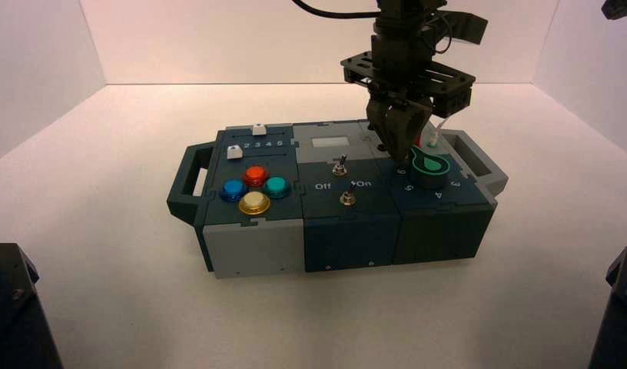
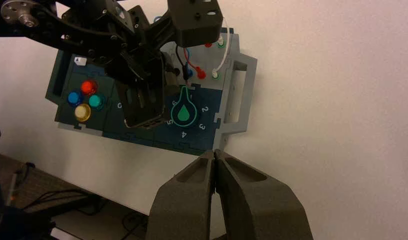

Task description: Turn the knob to position 2.

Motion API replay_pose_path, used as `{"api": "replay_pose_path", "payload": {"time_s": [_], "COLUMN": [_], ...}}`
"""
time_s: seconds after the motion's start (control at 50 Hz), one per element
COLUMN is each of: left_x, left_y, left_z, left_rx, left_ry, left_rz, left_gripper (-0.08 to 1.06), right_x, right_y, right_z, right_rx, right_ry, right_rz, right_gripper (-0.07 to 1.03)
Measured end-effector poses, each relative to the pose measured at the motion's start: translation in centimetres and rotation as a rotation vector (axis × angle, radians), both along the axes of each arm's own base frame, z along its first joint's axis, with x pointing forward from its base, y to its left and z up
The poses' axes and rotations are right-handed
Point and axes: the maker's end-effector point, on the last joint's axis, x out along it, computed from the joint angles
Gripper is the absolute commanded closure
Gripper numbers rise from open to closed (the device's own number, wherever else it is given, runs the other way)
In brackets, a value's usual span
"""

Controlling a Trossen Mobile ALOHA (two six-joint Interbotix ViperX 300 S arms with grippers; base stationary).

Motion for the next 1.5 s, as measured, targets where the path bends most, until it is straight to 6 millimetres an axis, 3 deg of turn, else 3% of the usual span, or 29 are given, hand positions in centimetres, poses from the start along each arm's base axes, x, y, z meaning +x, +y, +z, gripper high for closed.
{"api": "replay_pose_path", "payload": {"time_s": [1.5], "left_x": [0.9], "left_y": [-1.9], "left_z": [1.0], "left_rx": [0.013], "left_ry": [-0.010], "left_rz": [-0.032], "left_gripper": [1.01], "right_x": [0.0], "right_y": [0.1], "right_z": [-0.1], "right_rx": [0.001], "right_ry": [0.005], "right_rz": [0.008], "right_gripper": [0.99]}}
